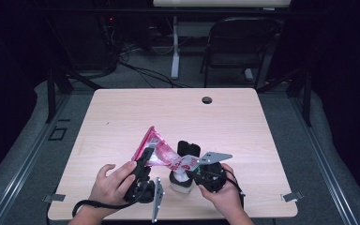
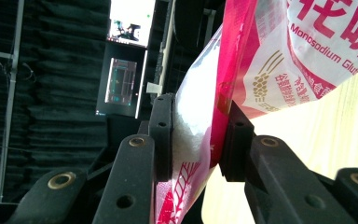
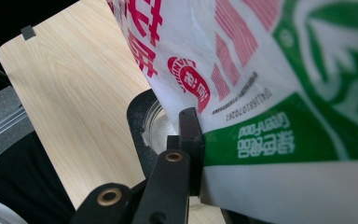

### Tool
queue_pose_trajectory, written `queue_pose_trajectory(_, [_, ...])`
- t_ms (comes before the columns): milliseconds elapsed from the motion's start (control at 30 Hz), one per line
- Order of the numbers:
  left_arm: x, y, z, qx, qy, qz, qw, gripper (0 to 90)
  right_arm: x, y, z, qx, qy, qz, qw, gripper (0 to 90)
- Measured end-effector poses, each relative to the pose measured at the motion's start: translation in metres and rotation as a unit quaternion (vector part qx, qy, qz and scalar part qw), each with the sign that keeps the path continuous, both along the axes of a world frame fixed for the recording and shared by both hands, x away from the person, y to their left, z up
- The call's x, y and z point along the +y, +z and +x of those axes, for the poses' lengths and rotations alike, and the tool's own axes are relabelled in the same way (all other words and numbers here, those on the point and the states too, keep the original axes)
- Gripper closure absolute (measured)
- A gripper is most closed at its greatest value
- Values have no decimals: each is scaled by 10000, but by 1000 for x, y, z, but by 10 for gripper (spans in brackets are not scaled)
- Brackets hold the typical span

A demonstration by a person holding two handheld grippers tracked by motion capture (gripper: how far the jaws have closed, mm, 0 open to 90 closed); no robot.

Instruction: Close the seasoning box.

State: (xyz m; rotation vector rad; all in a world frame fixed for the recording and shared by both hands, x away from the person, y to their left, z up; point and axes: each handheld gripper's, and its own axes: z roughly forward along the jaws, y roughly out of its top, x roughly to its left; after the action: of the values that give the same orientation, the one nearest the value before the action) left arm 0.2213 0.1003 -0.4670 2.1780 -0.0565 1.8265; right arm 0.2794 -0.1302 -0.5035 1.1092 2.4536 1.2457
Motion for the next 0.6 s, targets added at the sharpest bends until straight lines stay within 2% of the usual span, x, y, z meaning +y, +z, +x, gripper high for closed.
queue_pose_trajectory(33, [0, 0, 1, -32, -15, -3, 10000, 712, 0, 0, 0, -16, -3, -4, 10000, 900])
queue_pose_trajectory(600, [10, -9, 5, 197, 79, -325, 9992, 712, 2, -1, 0, -32, -30, -4, 10000, 900])
